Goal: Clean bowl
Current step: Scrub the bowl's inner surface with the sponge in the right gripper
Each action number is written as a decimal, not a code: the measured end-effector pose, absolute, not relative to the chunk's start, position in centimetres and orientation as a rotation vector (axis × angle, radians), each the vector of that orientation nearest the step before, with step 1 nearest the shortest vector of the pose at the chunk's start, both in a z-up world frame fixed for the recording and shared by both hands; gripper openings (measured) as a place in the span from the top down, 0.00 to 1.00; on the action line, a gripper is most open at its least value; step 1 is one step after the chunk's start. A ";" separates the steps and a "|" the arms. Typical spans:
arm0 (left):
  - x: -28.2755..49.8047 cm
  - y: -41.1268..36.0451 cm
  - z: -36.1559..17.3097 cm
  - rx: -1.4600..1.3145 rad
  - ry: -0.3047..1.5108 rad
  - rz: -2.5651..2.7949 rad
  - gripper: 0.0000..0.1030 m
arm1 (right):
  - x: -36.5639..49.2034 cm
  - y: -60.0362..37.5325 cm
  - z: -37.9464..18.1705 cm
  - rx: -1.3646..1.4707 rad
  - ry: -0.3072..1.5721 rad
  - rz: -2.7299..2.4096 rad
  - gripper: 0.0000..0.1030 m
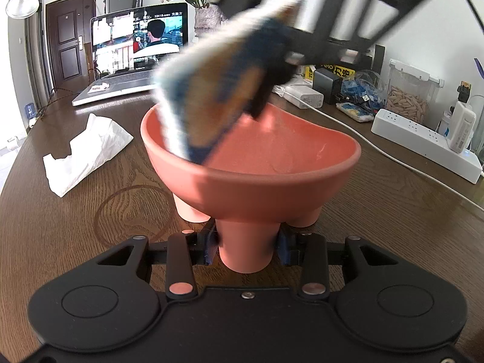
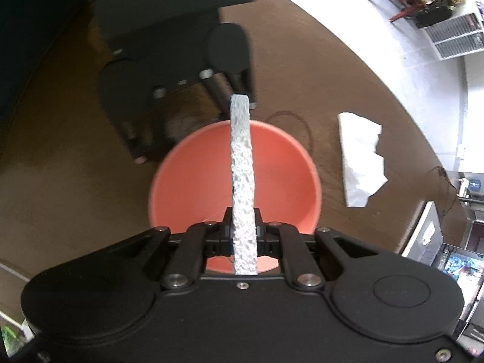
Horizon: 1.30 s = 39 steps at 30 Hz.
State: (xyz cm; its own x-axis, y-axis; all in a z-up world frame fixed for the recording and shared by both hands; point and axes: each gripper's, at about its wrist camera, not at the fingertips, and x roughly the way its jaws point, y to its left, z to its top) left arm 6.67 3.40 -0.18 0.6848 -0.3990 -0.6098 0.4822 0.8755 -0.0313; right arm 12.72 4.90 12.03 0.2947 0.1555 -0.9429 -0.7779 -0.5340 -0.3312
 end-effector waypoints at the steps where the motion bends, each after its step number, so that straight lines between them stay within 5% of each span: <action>1: 6.7 3.4 -0.2 0.136 0.650 -0.495 0.63 | 13.3 5.1 11.9 -1.704 0.571 1.357 0.90; 27: 6.7 3.5 -0.2 0.125 0.651 -0.498 0.63 | 13.6 0.8 11.4 -1.586 0.757 1.302 0.90; 39: 6.8 3.5 -0.2 0.126 0.651 -0.498 0.63 | 12.3 3.0 13.3 -1.572 0.659 1.371 0.90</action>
State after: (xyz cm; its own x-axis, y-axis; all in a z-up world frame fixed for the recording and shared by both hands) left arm 6.76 3.47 -0.15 0.6832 -0.4039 -0.6084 0.4812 0.8756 -0.0410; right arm 12.28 2.99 13.31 0.2371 0.1700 -0.9565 -0.8530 -0.4348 -0.2887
